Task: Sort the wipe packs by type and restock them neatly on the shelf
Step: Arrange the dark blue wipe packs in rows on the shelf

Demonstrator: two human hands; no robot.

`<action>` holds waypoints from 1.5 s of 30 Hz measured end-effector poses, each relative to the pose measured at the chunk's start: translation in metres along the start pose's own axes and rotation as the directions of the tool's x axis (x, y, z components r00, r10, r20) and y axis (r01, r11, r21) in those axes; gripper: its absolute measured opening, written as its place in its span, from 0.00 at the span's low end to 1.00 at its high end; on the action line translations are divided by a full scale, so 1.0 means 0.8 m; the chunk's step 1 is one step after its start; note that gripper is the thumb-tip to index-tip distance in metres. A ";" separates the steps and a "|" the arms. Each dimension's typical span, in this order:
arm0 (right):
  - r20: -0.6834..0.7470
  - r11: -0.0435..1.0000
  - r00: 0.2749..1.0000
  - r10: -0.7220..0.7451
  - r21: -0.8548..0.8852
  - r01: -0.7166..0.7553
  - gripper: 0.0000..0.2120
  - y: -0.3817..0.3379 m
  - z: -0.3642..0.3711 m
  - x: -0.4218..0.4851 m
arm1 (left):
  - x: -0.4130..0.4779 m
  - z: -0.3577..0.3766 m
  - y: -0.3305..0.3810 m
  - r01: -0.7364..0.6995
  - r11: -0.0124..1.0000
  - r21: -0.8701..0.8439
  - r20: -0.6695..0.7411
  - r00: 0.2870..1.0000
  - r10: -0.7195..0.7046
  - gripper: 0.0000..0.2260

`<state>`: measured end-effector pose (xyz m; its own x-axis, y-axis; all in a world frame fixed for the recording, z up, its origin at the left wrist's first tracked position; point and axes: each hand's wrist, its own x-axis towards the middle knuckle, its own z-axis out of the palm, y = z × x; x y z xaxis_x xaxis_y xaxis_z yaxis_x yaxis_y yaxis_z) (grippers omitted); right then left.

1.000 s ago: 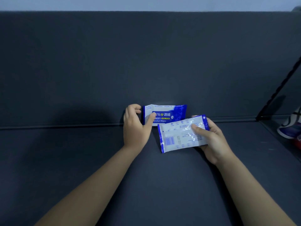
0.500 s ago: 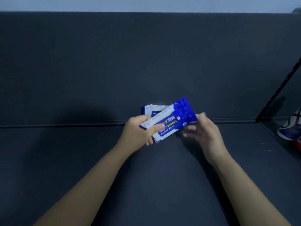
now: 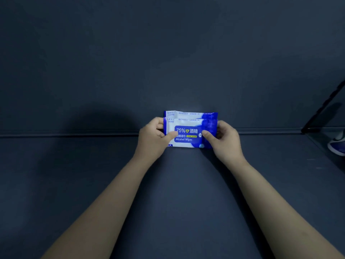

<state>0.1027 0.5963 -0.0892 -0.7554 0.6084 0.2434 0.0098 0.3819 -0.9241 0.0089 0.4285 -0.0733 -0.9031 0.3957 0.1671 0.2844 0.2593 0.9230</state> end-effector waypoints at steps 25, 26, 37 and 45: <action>-0.080 0.885 0.974 -0.210 -0.439 0.154 0.18 -0.001 -0.021 0.000 | -0.007 -0.001 0.023 -0.351 0.649 0.675 -0.081 0.839 0.538 0.30; -0.062 0.885 0.980 -0.190 -0.443 0.143 0.17 -0.004 -0.021 -0.006 | -0.010 -0.002 0.026 -0.372 0.606 0.703 -0.046 0.827 0.561 0.30; -0.115 0.744 0.978 0.173 -0.635 -0.206 0.21 -0.047 0.021 -0.089 | -0.035 -0.019 0.000 -0.179 0.778 0.602 0.212 0.975 0.060 0.28; -0.271 0.782 0.811 0.519 -0.231 -0.578 0.19 -0.065 0.022 -0.053 | -0.030 -0.007 -0.006 0.187 0.981 0.048 0.214 0.958 -0.193 0.20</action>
<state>0.1227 0.5387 -0.0566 -0.4295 0.8800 -0.2025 0.5960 0.1078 -0.7957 0.0272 0.4131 -0.0799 -0.8505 0.5179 -0.0921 0.1258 0.3703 0.9203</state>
